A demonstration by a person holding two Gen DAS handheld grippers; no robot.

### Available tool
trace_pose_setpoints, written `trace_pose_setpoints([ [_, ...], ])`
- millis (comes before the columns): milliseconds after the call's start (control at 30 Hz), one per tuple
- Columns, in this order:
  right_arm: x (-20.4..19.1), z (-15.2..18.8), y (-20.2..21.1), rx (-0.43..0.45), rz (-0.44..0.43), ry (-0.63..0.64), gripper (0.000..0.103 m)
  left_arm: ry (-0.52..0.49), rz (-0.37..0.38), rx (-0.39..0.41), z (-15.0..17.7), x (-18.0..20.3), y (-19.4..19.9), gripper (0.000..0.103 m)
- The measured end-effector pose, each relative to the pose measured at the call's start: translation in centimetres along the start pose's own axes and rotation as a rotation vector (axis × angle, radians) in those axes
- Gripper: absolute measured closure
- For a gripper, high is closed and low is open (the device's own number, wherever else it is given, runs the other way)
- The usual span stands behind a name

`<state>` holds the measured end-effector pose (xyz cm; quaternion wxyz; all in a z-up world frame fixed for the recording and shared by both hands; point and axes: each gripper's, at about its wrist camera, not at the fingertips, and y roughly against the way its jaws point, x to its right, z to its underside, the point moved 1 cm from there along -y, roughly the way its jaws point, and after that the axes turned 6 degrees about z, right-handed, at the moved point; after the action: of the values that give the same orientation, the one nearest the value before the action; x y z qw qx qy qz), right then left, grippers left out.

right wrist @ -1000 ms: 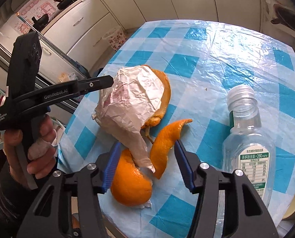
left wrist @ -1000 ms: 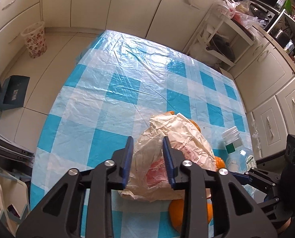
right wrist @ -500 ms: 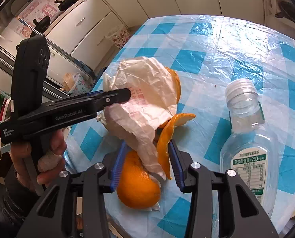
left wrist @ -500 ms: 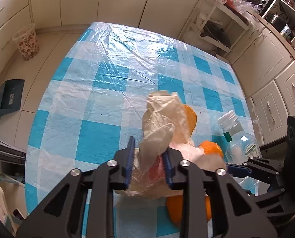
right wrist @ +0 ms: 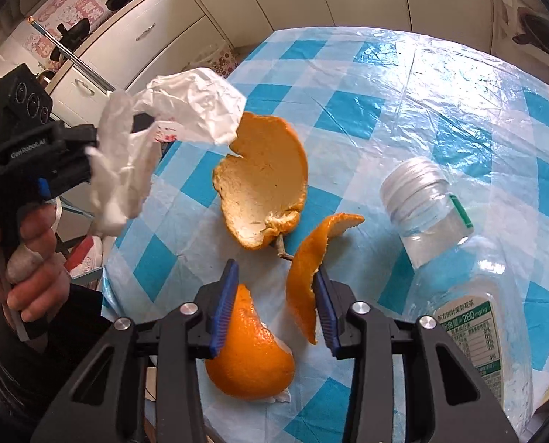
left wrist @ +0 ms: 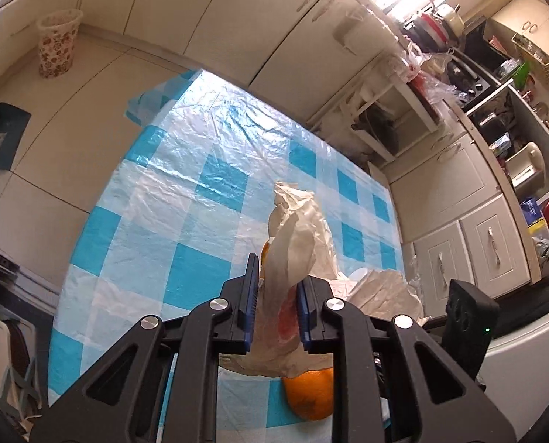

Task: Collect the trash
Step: 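Hold the plastic bag with the left tool while the right tool closes on an orange peel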

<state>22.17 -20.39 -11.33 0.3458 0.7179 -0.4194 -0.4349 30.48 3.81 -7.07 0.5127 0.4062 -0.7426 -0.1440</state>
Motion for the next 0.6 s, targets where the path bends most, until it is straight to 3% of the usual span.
trace_pose_setpoints([
  [33,0.2,-0.1,0.1,0.006,-0.004,-0.007,0.095,0.000,0.021,0.013,0.0,0.2,0.3,0.086],
  [200,1.3,-0.7,2.1,0.086,-0.102,-0.074,0.098,-0.045,-0.019,0.083,-0.1,1.5,1.4,0.086],
  [333,2.5,-1.1,4.6,0.178,-0.206,-0.133,0.098,-0.064,-0.100,0.120,0.1,1.6,1.7,0.086],
  [467,2.8,-1.4,5.2,0.156,-0.165,-0.106,0.097,-0.092,-0.166,0.135,0.1,2.0,1.7,0.086],
  [500,2.6,-1.2,4.9,0.138,-0.143,-0.094,0.088,-0.087,-0.169,0.131,0.0,2.0,1.5,0.086],
  [533,2.4,-1.0,4.5,0.117,-0.135,-0.087,0.057,-0.079,-0.166,0.128,0.0,1.9,1.5,0.086],
  [567,2.0,-0.8,3.9,0.102,-0.124,-0.075,0.043,-0.073,-0.164,0.123,0.0,1.9,1.4,0.086],
  [600,1.4,-0.6,3.3,0.087,-0.106,-0.048,0.038,-0.073,-0.164,0.119,0.1,1.8,1.3,0.085],
])
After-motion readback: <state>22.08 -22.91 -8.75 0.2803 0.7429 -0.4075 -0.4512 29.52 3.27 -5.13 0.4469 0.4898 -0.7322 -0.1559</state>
